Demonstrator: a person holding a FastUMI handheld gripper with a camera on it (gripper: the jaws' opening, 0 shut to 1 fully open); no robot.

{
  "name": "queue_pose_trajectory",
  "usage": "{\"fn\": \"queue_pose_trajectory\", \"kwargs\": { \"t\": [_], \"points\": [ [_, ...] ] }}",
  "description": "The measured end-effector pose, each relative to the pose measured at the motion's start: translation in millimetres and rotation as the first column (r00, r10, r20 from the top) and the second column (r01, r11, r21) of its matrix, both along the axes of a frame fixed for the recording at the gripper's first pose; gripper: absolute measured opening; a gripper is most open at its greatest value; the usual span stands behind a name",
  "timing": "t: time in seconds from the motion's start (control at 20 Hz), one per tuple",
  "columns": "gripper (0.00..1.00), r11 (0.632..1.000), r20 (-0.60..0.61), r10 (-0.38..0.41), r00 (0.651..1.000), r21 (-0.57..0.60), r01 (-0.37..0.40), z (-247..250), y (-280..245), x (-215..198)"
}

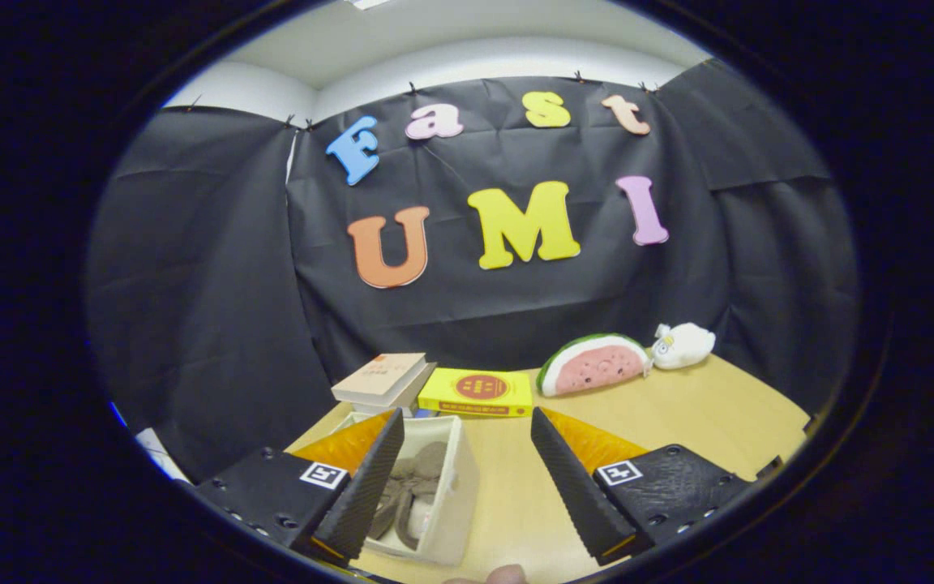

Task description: Open the storage box then place both shoes into the box .Put the left shoe in first, then the right shoe, with the right side of both shoes facing outward in a uniform manner.

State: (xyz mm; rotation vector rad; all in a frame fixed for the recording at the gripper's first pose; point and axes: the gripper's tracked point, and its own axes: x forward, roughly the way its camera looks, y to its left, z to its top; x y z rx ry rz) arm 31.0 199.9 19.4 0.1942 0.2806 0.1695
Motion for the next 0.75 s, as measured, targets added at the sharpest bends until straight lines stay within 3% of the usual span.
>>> {"fn": "queue_pose_trajectory", "kwargs": {
  "t": [0.15,0.3,0.75],
  "points": [
    [0.96,1.000,0.069,0.024,0.997,0.010,-0.025,5,-24,-6],
    [0.96,0.999,0.112,0.005,0.994,-0.034,-0.001,0,-51,-13],
    [0.96,0.998,0.198,-0.018,0.980,-0.059,0.030,-2,-70,-22]
  ]
}}
